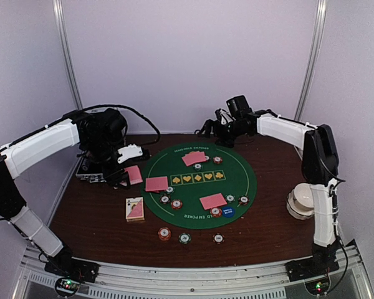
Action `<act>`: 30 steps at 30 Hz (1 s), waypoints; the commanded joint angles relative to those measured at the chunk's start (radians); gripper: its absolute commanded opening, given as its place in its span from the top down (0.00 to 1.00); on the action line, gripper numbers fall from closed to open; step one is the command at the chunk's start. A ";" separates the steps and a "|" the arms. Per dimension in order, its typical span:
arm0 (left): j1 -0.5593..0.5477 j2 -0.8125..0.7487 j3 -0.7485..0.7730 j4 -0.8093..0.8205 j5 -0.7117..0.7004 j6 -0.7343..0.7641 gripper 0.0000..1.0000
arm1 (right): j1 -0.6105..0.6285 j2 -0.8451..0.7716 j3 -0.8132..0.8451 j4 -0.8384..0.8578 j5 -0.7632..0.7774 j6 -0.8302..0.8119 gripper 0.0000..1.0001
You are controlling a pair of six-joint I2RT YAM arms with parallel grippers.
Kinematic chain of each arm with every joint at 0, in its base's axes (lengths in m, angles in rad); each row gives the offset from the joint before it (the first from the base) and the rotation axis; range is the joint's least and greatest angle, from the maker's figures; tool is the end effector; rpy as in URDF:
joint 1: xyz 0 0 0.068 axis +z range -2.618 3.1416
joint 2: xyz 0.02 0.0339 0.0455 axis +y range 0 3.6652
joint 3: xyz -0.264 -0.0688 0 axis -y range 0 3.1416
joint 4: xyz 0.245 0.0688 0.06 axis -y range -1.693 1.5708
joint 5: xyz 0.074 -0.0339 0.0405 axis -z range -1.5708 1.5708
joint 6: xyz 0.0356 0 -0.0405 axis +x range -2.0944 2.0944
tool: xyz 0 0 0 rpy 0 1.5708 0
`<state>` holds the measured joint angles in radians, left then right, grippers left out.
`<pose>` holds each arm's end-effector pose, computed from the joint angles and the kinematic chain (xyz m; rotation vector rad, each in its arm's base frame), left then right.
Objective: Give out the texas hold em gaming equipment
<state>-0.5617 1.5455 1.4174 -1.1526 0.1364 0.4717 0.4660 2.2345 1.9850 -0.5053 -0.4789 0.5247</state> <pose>0.2473 -0.1613 0.3009 1.4329 2.4643 -0.2132 0.4498 0.2446 0.2468 -0.1862 2.4526 1.0280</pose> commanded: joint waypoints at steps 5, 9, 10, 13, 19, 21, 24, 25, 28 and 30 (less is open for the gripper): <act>0.008 -0.010 0.021 0.030 0.026 -0.021 1.00 | 0.107 -0.292 -0.436 0.356 -0.059 0.227 0.01; 0.008 -0.009 0.028 0.031 0.031 -0.026 1.00 | 0.179 -0.322 -0.477 0.354 -0.096 0.273 0.00; 0.008 -0.009 0.031 0.032 0.031 -0.028 1.00 | 0.199 -0.324 -0.483 0.360 -0.101 0.287 0.00; 0.008 -0.011 0.035 0.034 0.035 -0.030 1.00 | 0.255 -0.324 -0.518 0.438 -0.122 0.353 0.00; 0.008 -0.013 0.022 0.047 0.036 -0.033 1.00 | 0.334 -0.305 -0.532 0.534 -0.131 0.431 0.02; 0.008 -0.015 0.025 0.047 0.040 -0.034 1.00 | 0.356 -0.291 -0.531 0.559 -0.133 0.449 0.05; 0.008 -0.020 0.029 0.046 0.038 -0.035 1.00 | 0.382 -0.270 -0.528 0.582 -0.138 0.469 0.08; 0.008 -0.021 0.029 0.047 0.039 -0.035 1.00 | 0.388 -0.265 -0.527 0.588 -0.140 0.474 0.09; 0.008 -0.020 0.026 0.047 0.043 -0.037 1.00 | 0.405 -0.255 -0.519 0.597 -0.139 0.478 0.09; 0.008 -0.020 0.028 0.047 0.045 -0.040 1.00 | 0.414 -0.246 -0.509 0.602 -0.143 0.482 0.09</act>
<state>-0.5617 1.5455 1.4178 -1.1446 0.1570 0.4454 0.8619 1.9663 1.4548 0.0490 -0.6098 0.9813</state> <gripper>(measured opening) 0.665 0.910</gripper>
